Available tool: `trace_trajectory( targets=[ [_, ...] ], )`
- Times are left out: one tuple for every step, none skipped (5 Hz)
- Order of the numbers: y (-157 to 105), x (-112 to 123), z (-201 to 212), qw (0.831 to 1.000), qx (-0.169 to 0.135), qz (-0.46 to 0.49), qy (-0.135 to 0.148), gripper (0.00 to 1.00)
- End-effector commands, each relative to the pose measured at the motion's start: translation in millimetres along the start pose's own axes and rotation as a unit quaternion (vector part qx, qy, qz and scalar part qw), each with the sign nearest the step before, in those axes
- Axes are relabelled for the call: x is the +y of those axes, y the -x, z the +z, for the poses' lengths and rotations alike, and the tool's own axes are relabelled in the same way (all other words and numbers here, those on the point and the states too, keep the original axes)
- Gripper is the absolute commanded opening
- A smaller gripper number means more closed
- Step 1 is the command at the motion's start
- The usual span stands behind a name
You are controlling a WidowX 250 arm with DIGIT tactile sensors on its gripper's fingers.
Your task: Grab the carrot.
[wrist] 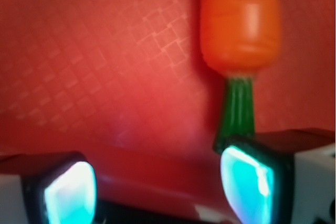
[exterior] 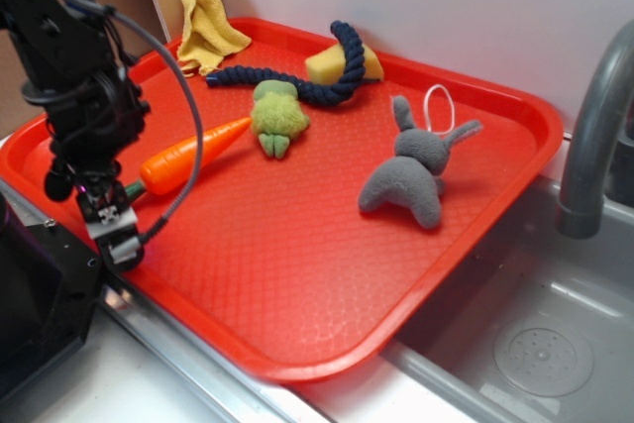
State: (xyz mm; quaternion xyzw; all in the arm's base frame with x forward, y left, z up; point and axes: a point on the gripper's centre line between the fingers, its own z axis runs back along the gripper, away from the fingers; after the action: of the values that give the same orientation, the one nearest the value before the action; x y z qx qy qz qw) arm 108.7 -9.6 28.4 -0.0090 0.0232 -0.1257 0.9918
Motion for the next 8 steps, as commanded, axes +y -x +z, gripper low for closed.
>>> trace_trajectory(
  targets=[
    [4.9, -1.9, 0.5, 1.0, -0.006, 0.001, 0.001, 1.0],
    [4.9, -1.9, 0.5, 1.0, -0.006, 0.001, 0.001, 1.0],
    [-12.1, 19.1, 35.3, 0.998, -0.047, -0.044, -0.001, 1.0],
    [-32.8, 31.2, 64.0, 0.992, -0.083, -0.09, -0.021, 1.0],
    [-45.9, 32.8, 77.3, 0.988, -0.125, -0.088, -0.027, 1.0],
    [-64.3, 24.0, 62.1, 0.988, -0.135, -0.075, -0.006, 1.0],
    [-77.6, 1.8, 36.7, 0.991, -0.125, -0.037, 0.024, 1.0],
    [-91.3, -6.7, 20.4, 0.993, -0.105, 0.017, 0.048, 1.0]
  ],
)
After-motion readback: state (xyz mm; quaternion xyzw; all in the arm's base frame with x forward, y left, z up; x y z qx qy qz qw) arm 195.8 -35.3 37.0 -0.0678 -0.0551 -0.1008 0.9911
